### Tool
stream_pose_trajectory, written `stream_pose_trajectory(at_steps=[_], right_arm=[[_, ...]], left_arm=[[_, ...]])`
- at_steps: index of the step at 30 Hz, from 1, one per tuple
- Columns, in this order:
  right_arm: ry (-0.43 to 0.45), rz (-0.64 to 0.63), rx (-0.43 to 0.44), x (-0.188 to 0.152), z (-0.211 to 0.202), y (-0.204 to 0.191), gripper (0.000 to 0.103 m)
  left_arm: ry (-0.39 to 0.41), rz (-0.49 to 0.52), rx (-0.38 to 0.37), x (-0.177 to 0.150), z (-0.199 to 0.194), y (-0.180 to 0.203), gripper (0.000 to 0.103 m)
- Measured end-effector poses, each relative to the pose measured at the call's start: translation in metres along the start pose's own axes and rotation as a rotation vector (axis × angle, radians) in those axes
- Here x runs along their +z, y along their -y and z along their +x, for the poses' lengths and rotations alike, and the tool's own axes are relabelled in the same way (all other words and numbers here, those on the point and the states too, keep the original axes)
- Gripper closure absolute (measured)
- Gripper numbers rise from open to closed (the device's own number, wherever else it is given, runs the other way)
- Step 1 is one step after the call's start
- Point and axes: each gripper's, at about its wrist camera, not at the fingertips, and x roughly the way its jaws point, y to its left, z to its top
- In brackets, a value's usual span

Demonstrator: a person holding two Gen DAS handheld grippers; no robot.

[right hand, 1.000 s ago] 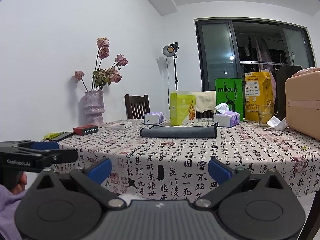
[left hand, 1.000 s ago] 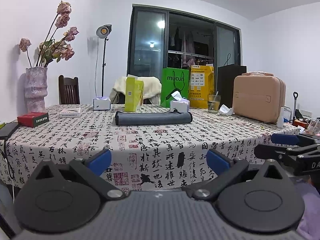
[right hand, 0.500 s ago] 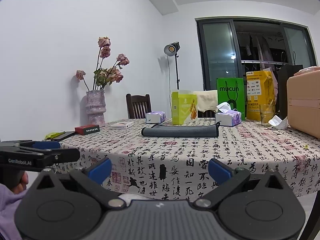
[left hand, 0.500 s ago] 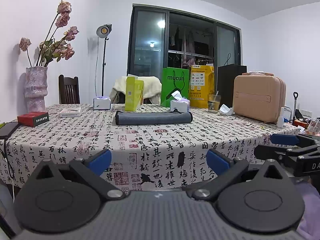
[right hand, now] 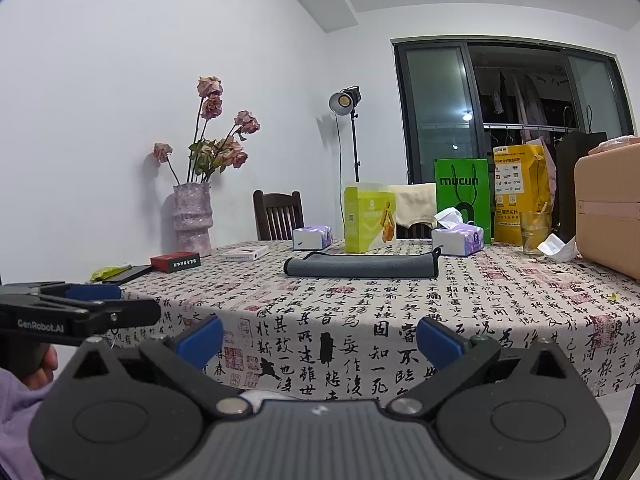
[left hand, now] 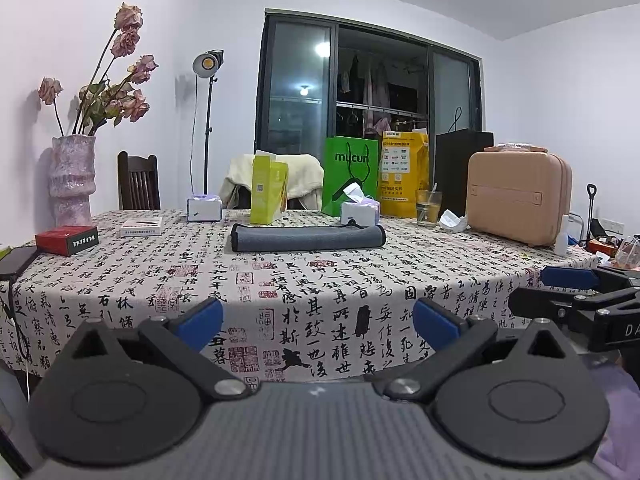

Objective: Fold towel

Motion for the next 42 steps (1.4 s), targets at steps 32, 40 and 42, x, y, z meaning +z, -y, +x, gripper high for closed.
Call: stream_pose_trajectory(at_steps=[32,40,42], right_arm=[[0.008,-0.009,0.013,0.0033,0.0003,-0.0006,0.0],[0.007,-0.009,0.014,0.0022,-0.0003,-0.0002,0.0],[0.006,-0.009,0.014,0.0021,-0.0002,-0.0002,0.0]], left_arm=[[0.014,0.016,0.007,0.0033,-0.0017,0.0023,0.0],[0.003,0.012,-0.005,0.0028,0.0003,0.0012,0.0],[0.003,0.007,-0.002,0.0025,0.0006,0.0003,0.0]])
